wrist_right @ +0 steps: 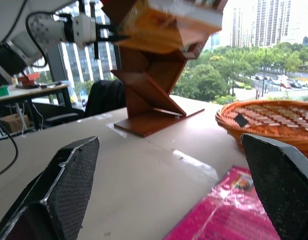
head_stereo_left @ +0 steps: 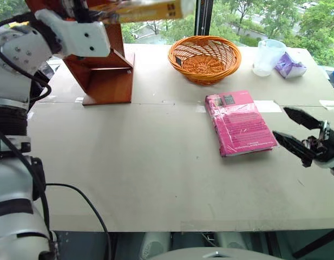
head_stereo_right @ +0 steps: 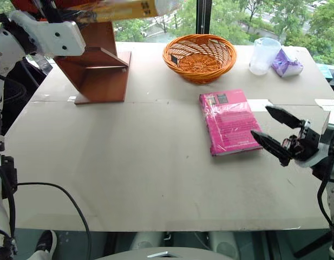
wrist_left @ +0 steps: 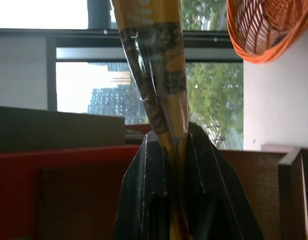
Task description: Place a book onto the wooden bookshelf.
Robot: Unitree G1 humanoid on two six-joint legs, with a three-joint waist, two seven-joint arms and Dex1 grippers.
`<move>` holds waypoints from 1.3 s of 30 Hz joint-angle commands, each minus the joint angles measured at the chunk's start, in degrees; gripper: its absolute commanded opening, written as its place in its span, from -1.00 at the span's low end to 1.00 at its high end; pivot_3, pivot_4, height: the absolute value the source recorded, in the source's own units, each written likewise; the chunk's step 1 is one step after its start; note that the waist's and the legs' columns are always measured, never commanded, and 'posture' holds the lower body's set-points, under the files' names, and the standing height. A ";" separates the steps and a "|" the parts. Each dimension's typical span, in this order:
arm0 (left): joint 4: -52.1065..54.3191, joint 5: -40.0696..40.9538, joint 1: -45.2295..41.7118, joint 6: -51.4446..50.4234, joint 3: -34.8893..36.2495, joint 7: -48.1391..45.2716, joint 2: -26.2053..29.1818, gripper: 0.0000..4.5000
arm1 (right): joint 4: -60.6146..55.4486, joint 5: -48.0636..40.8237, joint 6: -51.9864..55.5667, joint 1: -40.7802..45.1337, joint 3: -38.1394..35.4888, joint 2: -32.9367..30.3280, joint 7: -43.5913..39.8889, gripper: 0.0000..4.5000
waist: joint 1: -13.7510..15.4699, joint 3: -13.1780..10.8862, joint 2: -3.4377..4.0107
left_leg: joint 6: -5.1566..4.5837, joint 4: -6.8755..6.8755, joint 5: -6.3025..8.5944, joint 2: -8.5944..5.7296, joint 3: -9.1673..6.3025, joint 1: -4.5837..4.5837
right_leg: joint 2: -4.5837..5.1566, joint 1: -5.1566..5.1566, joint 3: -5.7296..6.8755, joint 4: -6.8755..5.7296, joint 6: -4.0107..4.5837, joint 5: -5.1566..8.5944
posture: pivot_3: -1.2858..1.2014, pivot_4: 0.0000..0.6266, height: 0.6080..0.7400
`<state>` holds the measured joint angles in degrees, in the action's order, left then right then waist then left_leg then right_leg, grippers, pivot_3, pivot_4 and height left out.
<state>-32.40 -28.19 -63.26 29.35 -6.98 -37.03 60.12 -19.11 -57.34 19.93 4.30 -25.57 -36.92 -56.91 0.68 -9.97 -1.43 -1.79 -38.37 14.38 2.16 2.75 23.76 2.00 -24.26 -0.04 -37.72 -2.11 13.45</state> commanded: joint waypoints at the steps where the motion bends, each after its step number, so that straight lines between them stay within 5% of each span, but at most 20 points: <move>1: -2.41 -3.49 -3.45 -0.41 0.24 3.13 3.98 -0.99 | -3.41 -6.66 2.73 3.56 -1.10 0.43 3.37 1.00 | 0.03 -0.05 -0.09 | 0.00 0.00 0.00 0.01 -0.02 0.01 | -0.02 0.00 0.04 -0.01 0.00 0.00 | 0.03 -0.52 1.00; 7: -6.26 -6.01 -3.39 -1.71 -1.12 3.87 6.16 -0.99 | -5.24 -15.75 7.47 9.05 -1.10 0.17 7.43 1.00 | 0.19 -0.06 -0.11 | -0.01 0.00 0.00 0.04 0.02 0.06 | 0.08 0.01 0.03 0.04 0.00 0.00 | 0.03 -0.52 1.00; 20: -11.88 -7.20 -2.78 -6.63 -2.23 3.24 7.17 -0.99 | -5.60 -14.84 8.85 10.26 0.04 0.25 7.80 1.00 | -1.15 -0.06 -0.13 | -0.01 -0.07 0.00 0.05 0.05 -0.02 | 0.04 0.00 -0.01 -0.17 -0.01 0.00 | 0.03 -0.52 1.00; 21: -12.36 -7.35 -2.77 -6.65 -2.51 3.38 6.99 -0.61 | -5.63 -14.72 8.79 10.28 0.12 0.30 7.80 1.00 | -1.35 -0.06 -0.13 | -0.01 -0.07 0.00 0.06 0.04 -0.03 | 0.03 -0.01 -0.01 -0.19 0.00 -0.01 | 0.03 -0.52 1.00; 29: -11.96 -4.37 -2.28 -9.65 -0.91 3.34 5.90 0.98 | -6.06 -13.74 8.44 9.26 -0.41 0.39 7.61 1.00 | -1.15 -0.06 -0.13 | -0.01 -0.09 0.00 0.08 0.04 0.01 | 0.06 -0.02 0.00 -0.18 -0.01 -0.01 | 0.03 -0.52 1.00; 34: -3.38 4.85 2.39 -17.44 4.00 -6.01 6.38 0.98 | -5.84 -12.84 8.34 7.85 -0.83 -0.21 6.76 1.00 | -1.02 -0.06 -0.14 | -0.01 -0.16 0.00 0.09 0.03 0.03 | 0.10 -0.01 0.01 -0.20 -0.01 -0.01 | 0.03 -0.52 1.00; 39: 26.16 20.79 10.61 -45.09 11.71 -18.51 1.72 0.98 | -5.04 -6.73 6.60 2.96 0.04 -1.11 3.42 1.00 | -0.79 -0.05 -0.16 | 0.00 -0.17 0.00 0.13 -0.03 0.08 | 0.11 -0.01 0.05 -0.21 0.00 -0.01 | 0.03 -0.52 1.00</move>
<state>-16.32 -14.11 -52.57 -6.61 0.68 -53.27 63.11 -23.45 -65.96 28.20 7.84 -24.98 -37.25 -52.08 -0.11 -10.02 -1.59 -1.79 -38.58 14.38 2.29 2.70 23.85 2.14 -24.26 0.02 -37.96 -2.11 13.44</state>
